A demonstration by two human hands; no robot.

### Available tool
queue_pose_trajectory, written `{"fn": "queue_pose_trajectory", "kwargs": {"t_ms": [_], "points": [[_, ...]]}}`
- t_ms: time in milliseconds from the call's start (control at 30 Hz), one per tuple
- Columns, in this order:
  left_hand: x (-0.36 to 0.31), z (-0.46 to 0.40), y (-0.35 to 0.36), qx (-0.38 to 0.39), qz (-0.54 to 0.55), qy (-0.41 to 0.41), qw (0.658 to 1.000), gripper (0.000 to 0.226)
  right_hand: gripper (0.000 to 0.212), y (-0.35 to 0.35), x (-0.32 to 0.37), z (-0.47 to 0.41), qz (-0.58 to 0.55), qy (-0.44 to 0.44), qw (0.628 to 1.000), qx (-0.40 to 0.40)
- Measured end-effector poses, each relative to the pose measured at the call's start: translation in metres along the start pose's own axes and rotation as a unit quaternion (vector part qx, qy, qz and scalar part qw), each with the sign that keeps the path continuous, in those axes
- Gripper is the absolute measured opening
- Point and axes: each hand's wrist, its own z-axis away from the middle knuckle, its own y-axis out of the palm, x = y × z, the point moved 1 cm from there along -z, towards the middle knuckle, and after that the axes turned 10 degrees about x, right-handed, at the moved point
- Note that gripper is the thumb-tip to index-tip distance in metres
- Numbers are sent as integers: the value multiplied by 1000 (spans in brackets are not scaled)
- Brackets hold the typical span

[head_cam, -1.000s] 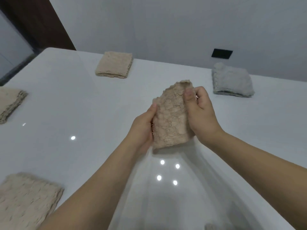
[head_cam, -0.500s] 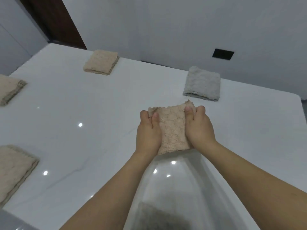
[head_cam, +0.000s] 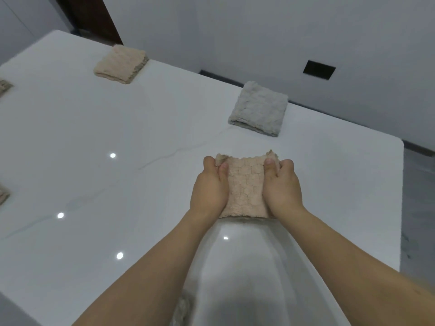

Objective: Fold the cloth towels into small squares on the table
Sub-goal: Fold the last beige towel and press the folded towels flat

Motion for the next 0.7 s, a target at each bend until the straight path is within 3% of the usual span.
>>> {"fn": "queue_pose_trajectory", "kwargs": {"t_ms": [167, 333, 700], "points": [[-21, 25, 54, -52, 31, -51, 997, 23, 37, -39, -34, -10, 104, -56, 992, 43], [-33, 56, 102, -113, 10, -103, 988, 23, 36, -60, -62, -16, 246, -116, 957, 99], [-40, 70, 124, -224, 33, -169, 959, 26, 39, -63, -67, -35, 271, -159, 932, 179]]}}
